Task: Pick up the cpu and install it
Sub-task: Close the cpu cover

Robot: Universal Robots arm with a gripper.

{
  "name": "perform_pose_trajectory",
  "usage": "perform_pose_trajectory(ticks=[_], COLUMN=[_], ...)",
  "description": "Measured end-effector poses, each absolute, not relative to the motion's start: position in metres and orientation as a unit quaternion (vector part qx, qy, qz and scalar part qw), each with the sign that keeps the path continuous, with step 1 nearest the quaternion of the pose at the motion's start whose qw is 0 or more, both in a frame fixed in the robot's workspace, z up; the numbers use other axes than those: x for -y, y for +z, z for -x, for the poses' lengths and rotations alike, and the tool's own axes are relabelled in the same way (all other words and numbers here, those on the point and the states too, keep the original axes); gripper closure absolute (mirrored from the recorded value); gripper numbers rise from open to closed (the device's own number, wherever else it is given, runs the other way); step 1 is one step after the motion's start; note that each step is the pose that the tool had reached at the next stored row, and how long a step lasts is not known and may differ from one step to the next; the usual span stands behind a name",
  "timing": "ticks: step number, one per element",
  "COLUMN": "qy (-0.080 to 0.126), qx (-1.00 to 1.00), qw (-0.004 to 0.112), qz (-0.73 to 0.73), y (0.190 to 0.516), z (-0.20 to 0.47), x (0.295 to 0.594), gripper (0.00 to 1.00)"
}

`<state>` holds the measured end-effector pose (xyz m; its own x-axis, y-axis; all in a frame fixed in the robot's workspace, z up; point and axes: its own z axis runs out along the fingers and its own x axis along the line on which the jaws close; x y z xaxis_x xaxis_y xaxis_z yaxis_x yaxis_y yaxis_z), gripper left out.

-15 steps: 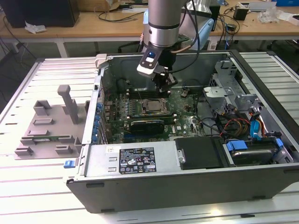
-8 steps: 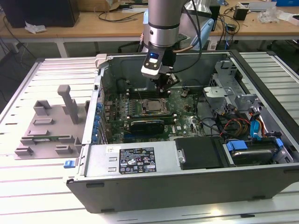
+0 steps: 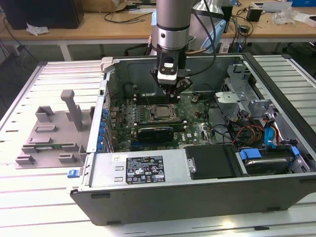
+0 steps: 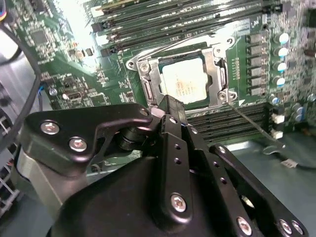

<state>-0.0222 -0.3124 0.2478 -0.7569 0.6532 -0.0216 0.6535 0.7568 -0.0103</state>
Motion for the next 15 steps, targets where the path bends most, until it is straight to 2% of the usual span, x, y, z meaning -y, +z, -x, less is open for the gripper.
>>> perform_pose_trajectory(ticks=[15], qy=[-0.007], qx=[-0.982], qw=[0.01], qz=[-0.187], y=[0.2478], z=[0.0222], x=[0.3124], gripper=[0.89])
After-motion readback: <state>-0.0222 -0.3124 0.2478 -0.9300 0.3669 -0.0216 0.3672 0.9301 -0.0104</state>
